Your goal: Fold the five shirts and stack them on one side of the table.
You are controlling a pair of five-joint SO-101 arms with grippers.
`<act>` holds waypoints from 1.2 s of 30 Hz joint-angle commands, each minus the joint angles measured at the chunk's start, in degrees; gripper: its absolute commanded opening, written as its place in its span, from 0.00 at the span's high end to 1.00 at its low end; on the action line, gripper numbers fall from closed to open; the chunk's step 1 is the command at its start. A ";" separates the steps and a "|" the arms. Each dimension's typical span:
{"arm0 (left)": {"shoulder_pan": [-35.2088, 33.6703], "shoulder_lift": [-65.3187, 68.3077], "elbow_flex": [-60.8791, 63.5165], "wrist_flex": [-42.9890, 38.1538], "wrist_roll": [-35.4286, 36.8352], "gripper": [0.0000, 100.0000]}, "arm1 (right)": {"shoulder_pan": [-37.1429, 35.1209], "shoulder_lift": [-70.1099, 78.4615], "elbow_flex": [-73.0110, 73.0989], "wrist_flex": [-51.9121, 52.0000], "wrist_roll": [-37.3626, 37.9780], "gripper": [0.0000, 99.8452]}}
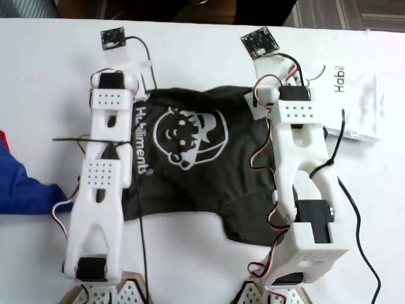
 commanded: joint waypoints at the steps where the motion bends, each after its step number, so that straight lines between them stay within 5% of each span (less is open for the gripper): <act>1: 0.53 -7.91 -3.30 3.78 -0.53 0.97 | -0.31 -4.26 -2.99 0.31 0.00 0.98; 11: 0.18 -18.64 -3.21 10.55 -0.53 0.97 | -0.04 -5.32 -5.01 0.92 -0.18 0.98; 17: -2.02 -24.35 -3.21 20.92 -1.49 0.97 | -0.40 -10.51 -10.37 10.24 -0.09 0.98; 27: -10.11 -29.89 -2.68 21.71 -19.16 0.97 | 1.36 -16.13 -11.34 22.11 8.18 0.98; 36: -6.59 -30.33 -2.51 21.89 -24.97 0.97 | -0.40 -17.36 -10.99 24.22 8.79 0.98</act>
